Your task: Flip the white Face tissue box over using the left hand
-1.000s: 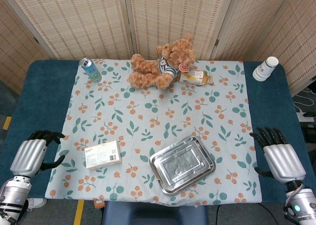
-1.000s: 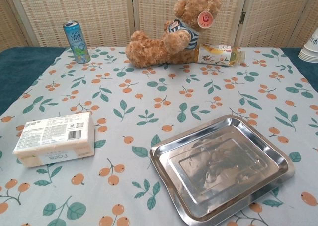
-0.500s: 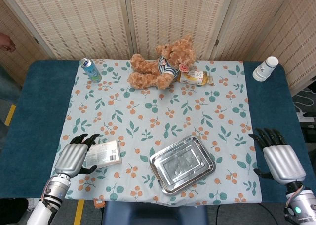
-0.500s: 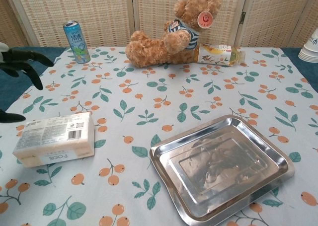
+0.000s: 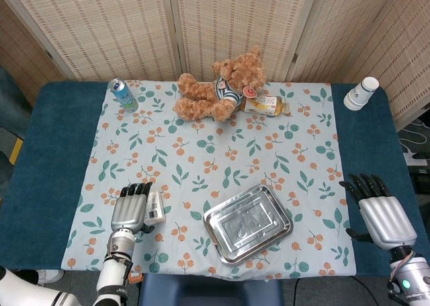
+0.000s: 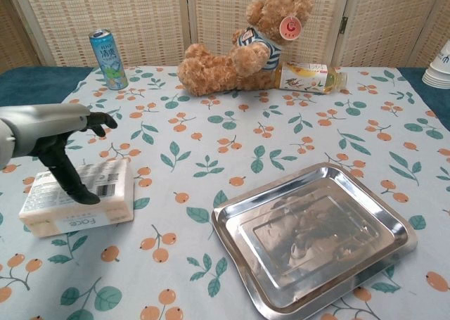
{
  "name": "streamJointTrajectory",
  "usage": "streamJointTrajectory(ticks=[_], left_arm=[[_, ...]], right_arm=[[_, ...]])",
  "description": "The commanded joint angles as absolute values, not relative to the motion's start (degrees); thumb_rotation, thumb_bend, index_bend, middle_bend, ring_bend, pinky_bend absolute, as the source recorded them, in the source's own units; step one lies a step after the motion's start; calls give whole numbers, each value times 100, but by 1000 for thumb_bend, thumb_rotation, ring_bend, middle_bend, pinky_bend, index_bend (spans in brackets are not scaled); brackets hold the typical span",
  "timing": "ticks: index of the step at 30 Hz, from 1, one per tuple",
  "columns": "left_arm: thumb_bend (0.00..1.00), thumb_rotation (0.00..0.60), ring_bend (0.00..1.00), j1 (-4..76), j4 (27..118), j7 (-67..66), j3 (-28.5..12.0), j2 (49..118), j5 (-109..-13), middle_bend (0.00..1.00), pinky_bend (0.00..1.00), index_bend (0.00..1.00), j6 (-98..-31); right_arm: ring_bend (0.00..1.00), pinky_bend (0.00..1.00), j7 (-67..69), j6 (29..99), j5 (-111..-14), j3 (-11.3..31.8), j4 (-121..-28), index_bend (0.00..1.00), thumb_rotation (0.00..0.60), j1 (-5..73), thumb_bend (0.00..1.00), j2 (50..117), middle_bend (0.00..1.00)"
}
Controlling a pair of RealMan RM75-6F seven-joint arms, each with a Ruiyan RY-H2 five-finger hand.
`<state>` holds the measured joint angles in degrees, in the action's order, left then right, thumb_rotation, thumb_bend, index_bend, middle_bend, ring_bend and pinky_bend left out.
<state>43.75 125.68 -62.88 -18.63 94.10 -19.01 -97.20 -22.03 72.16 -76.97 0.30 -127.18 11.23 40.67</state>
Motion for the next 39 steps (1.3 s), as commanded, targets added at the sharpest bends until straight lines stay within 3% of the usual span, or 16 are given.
streamJointTrajectory(ticks=[1, 9, 17, 32, 39], left_arm=[[151, 600, 0, 4542, 12366, -6358, -2009, 9612, -1700, 55, 62, 0, -9782], [153, 600, 0, 4732, 11986, -6389, -2180, 9848, -1356, 71, 62, 0, -9765], [155, 600, 0, 4735, 11495, -6380, -2019, 9916, -1300, 97, 64, 0, -9743], [154, 600, 9, 4683, 11366, -6306, -1938, 9944, -1230, 147, 93, 13, -9601], [157, 600, 16, 4718, 11165, -6363, -1819, 10033, -1273, 171, 115, 101, -9537]], right_arm=[[0, 0, -2198, 7196, -7667, 37, -12707, 149, 600, 1135, 118, 4071, 45], [0, 0, -2133, 7190, -7588, 75, -12675, 149, 600, 1152, 118, 4047, 45], [0, 0, -2060, 7191, -7558, 100, -12662, 149, 600, 1159, 119, 4004, 45], [0, 0, -2125, 7160, -7479, 107, -12627, 149, 600, 1186, 118, 4053, 45], [0, 0, -2113, 7157, -7434, 123, -12606, 149, 600, 1197, 118, 4055, 45]])
